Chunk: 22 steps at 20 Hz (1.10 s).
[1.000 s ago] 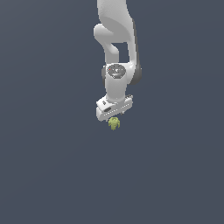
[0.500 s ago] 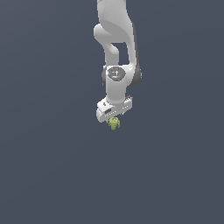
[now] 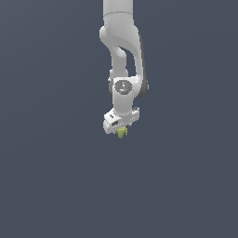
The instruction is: Pick up the object and move it to a goal position.
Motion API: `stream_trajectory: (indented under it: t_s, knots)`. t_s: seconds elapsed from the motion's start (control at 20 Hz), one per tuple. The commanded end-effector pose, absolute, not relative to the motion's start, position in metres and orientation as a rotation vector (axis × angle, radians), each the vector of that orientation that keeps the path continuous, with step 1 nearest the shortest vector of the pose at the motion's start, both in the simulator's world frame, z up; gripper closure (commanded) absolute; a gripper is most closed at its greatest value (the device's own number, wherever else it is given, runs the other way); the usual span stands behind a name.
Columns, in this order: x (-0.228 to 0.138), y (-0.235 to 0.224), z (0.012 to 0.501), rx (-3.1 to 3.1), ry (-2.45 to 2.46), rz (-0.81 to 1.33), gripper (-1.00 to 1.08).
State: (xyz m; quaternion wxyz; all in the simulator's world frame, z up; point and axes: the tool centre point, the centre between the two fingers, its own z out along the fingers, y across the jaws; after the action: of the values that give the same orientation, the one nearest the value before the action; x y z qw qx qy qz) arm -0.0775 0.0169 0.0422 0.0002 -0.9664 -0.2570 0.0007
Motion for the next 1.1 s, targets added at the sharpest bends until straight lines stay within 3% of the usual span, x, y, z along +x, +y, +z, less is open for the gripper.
stream_trajectory:
  t_s: [0.0, 0.05, 1.05]
  knots:
    - [-0.077, 0.017, 0.04, -3.036, -0.808, 0.0, -0.92]
    - [-0.077, 0.017, 0.04, -3.036, -0.808, 0.0, 1.08]
    - [-0.079, 0.018, 0.065, -3.037, -0.807, -0.001, 1.08]
